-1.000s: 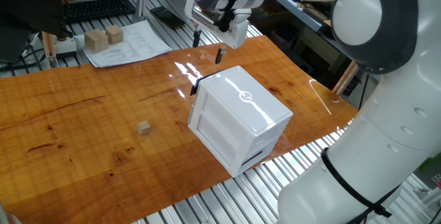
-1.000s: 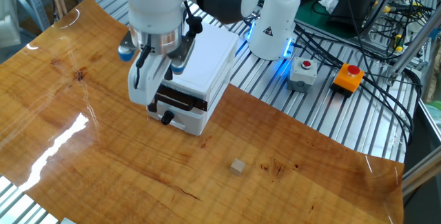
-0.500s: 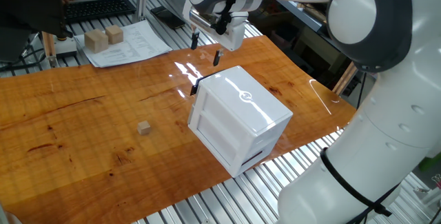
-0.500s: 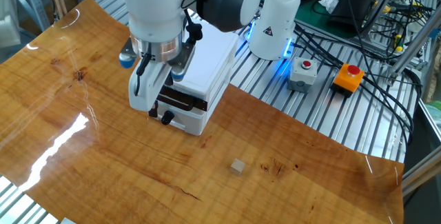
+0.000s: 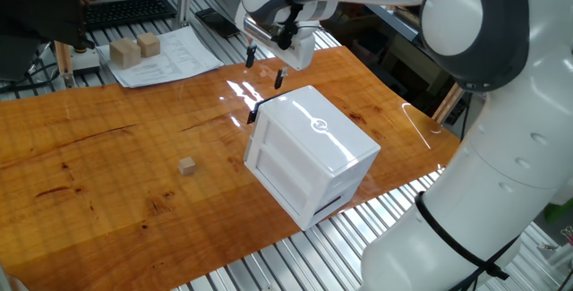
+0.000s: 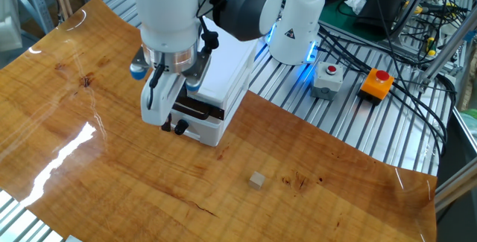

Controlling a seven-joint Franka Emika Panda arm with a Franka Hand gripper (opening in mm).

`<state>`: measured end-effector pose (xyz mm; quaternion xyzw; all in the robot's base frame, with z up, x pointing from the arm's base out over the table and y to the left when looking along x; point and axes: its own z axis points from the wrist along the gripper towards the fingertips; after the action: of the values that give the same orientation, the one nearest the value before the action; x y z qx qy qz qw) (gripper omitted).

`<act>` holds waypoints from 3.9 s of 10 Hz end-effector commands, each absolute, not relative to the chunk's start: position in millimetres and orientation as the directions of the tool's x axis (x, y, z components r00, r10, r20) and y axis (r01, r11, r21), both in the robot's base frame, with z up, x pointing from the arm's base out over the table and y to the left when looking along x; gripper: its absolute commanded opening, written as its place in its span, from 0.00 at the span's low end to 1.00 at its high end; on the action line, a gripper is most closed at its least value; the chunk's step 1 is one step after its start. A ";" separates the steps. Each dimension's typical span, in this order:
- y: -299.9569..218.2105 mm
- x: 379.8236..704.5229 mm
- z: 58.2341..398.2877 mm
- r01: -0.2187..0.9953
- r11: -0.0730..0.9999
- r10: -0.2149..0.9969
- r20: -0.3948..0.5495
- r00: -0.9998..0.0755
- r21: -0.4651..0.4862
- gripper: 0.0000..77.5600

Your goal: Put things in the drawer

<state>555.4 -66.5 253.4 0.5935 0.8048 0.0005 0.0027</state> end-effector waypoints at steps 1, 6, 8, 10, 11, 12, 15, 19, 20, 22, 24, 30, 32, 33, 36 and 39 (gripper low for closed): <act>-65.5 557.0 247.9 0.958 0.288 0.958 -0.006 -0.288 0.010 1.00; -63.6 559.4 232.2 0.958 0.288 0.957 -0.024 -0.287 0.017 1.00; -63.5 559.6 230.4 0.958 0.286 0.958 -0.024 -0.285 0.022 1.00; -63.3 560.0 227.4 0.959 0.284 0.959 -0.027 -0.283 0.027 1.00; -63.2 560.1 226.2 0.959 0.281 0.960 -0.027 -0.280 0.027 1.00; -63.2 560.1 225.7 0.960 0.280 0.960 -0.028 -0.280 0.027 1.00; -63.3 555.3 222.7 0.962 0.272 0.962 -0.040 -0.271 0.021 1.00; -66.7 552.2 219.2 0.963 0.267 0.963 -0.043 -0.265 0.028 1.00; -67.0 552.4 219.1 0.963 0.267 0.963 -0.042 -0.266 0.029 1.00; -67.1 554.1 216.2 0.964 0.263 0.964 -0.041 -0.261 0.035 1.00; -67.1 555.2 211.2 0.964 0.262 0.965 -0.046 -0.260 0.042 1.00; -67.2 558.6 209.6 0.964 0.262 0.964 -0.048 -0.260 0.049 1.00; -66.3 566.0 212.8 0.964 0.259 0.965 -0.041 -0.257 0.054 1.00; -66.3 567.7 213.4 0.963 0.265 0.964 -0.040 -0.264 0.054 1.00; -66.4 571.5 213.8 0.962 0.266 0.964 -0.040 -0.264 0.056 1.00; -66.4 577.4 215.3 0.965 0.257 0.966 -0.031 -0.256 0.054 1.00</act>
<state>575.6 -66.3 213.3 0.6076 0.7937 0.0105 0.0287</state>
